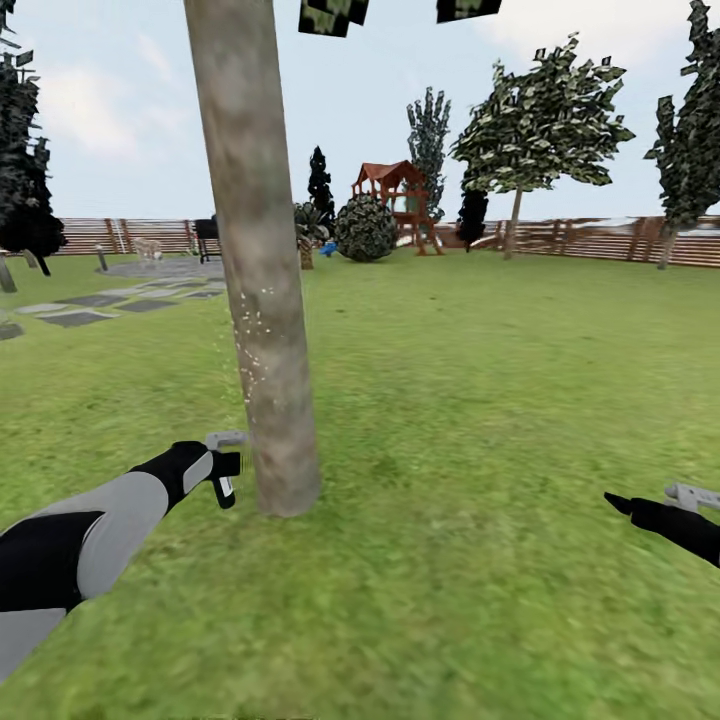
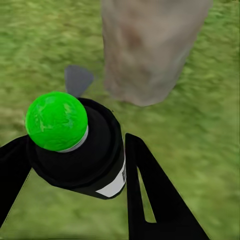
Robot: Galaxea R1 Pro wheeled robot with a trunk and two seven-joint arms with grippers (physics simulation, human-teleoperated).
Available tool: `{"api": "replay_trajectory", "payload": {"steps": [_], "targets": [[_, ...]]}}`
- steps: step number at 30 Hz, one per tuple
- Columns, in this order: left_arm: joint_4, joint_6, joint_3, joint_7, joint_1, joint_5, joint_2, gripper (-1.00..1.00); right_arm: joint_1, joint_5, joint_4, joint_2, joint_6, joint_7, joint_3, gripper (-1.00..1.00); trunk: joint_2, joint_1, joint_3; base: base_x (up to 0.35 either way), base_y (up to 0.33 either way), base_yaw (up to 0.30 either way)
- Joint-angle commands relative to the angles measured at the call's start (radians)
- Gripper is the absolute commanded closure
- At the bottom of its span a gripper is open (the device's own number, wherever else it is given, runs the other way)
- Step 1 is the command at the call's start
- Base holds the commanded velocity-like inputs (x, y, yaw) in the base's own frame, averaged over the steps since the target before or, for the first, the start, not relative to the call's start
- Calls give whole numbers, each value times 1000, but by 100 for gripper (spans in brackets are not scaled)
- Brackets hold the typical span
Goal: In the garden, pick up the pesticide atomizer on the floor and spray pesticide onto both trees until each tree trunk is fully covered.
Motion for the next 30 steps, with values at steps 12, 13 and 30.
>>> {"api": "replay_trajectory", "payload": {"steps": [12,13,30], "targets": [[1,3,-1,0,0,0,-2,100,0,0,0,0,0,0,0,-100,0,0,0,0,-146,128],[1,3,-1,0,0,0,-2,100,0,0,0,0,0,0,0,-100,0,0,0,0,-304,90],[1,3,-1,0,1,0,-2,100,0,0,0,0,0,0,0,-100,0,0,0,32,-308,199]]}}
